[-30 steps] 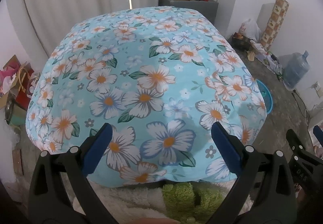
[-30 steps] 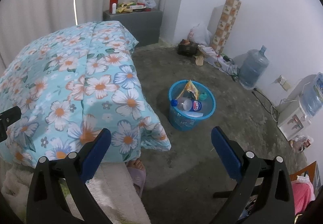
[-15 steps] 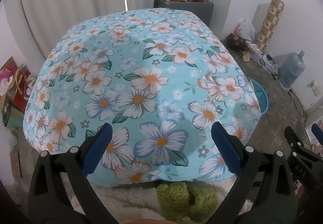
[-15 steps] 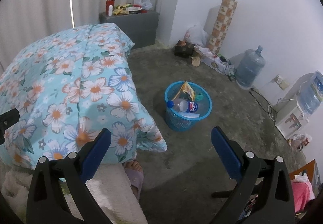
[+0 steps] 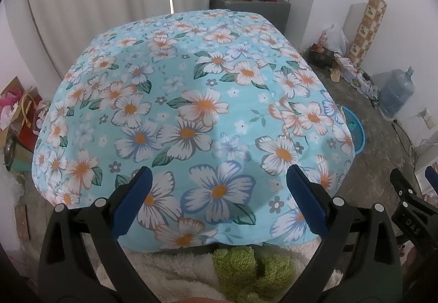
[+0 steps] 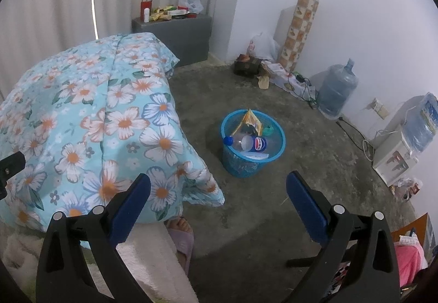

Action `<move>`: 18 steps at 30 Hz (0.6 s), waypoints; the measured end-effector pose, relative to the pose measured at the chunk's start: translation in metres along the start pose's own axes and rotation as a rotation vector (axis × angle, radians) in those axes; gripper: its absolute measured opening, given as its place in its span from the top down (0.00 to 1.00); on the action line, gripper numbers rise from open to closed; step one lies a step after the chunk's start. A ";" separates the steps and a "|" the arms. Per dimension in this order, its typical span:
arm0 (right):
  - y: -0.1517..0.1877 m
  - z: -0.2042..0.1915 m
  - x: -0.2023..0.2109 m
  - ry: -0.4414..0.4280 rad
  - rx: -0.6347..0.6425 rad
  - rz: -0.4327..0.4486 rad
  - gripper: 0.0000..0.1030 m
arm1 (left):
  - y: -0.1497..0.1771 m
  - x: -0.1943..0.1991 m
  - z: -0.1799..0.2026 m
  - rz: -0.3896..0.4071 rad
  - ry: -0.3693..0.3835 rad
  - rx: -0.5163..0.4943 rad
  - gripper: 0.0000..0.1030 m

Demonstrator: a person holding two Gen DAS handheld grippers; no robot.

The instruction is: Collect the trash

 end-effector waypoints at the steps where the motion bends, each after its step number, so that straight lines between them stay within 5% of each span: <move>1: 0.000 0.000 0.000 -0.001 -0.001 0.001 0.06 | 0.000 0.000 0.000 0.000 -0.002 0.000 0.09; 18: -0.002 -0.002 0.002 -0.009 -0.005 0.000 0.06 | -0.002 -0.003 -0.005 -0.011 -0.024 0.017 0.09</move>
Point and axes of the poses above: each gripper's, at about its wrist camera, not at the fingertips, and x roughly against the way its jaws point, z to its right, y to its underside, the point moved 2 cm from there along -x, roughly the way its jaws point, and after that the axes turned 9 degrees about -z, right-handed, at the moved point
